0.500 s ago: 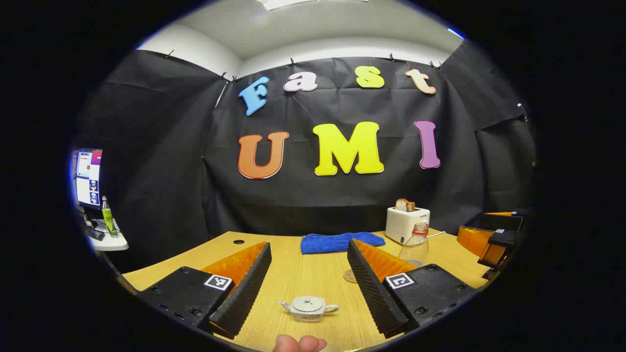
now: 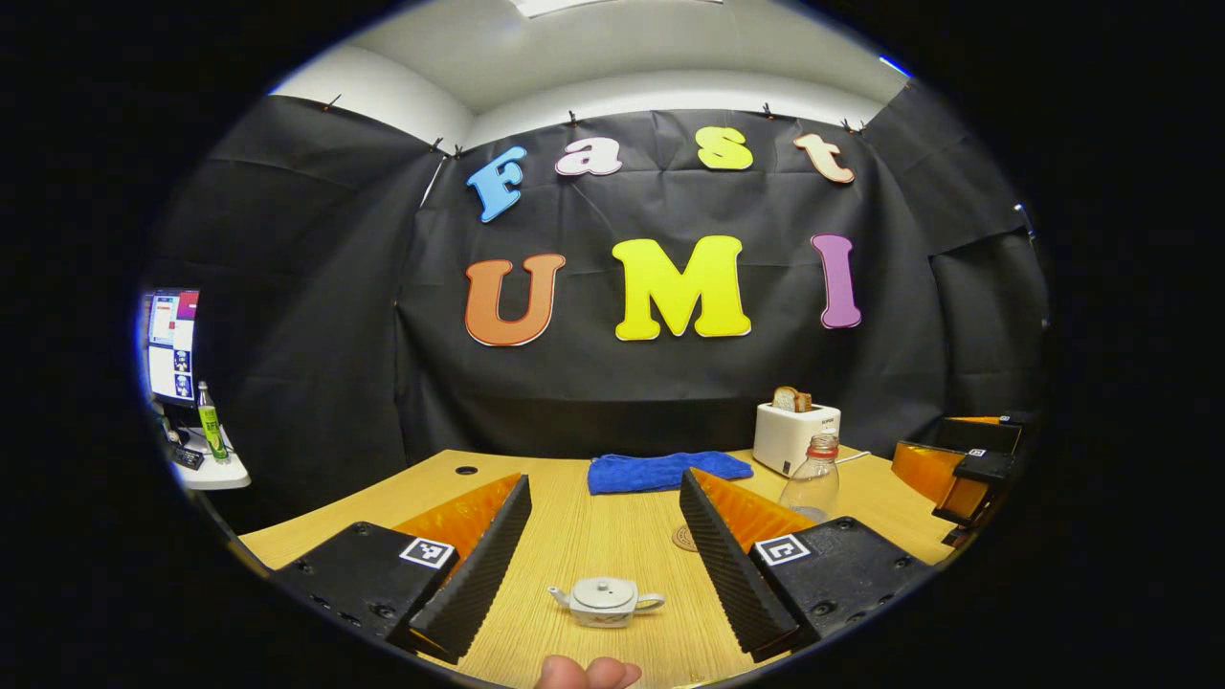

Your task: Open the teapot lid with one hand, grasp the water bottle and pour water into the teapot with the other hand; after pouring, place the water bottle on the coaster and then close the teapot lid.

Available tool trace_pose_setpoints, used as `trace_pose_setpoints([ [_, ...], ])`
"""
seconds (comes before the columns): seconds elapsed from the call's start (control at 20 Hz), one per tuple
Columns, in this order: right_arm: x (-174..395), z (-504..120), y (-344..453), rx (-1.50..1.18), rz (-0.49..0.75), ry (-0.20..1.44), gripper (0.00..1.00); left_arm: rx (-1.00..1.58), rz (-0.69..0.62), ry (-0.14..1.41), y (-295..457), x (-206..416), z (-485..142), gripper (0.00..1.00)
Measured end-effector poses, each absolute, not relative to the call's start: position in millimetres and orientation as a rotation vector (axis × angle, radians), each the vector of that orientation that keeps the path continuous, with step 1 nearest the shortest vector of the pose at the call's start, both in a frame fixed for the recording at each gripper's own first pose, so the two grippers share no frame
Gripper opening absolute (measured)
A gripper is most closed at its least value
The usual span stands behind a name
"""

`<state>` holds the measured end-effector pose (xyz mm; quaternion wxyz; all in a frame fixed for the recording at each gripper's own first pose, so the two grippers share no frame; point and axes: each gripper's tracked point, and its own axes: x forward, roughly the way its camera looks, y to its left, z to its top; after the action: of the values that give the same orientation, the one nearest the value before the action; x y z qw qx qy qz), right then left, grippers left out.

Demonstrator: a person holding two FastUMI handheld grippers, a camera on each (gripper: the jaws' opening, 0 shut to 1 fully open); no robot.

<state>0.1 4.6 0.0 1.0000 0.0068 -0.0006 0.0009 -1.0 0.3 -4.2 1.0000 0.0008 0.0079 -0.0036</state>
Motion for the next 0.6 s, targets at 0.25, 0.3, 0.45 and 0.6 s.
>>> trace_pose_setpoints([
  [0.25,-0.4,-2.9,5.6,0.019,0.011,0.008,0.96,0.004,-0.005,0.023,-0.5,0.7,-6.5,0.98],
  [0.3,0.0,-1.7,5.3,0.023,0.011,0.006,0.96,0.003,0.002,0.030,0.4,0.6,-7.9,0.98],
  [0.45,0.3,-3.3,8.3,0.032,0.020,0.008,0.97,0.001,0.014,0.033,2.0,-3.3,-6.8,0.98],
  [0.6,0.1,-7.2,8.0,0.037,0.027,0.012,0.97,-0.004,0.020,0.034,3.2,-5.2,-8.6,0.98],
])
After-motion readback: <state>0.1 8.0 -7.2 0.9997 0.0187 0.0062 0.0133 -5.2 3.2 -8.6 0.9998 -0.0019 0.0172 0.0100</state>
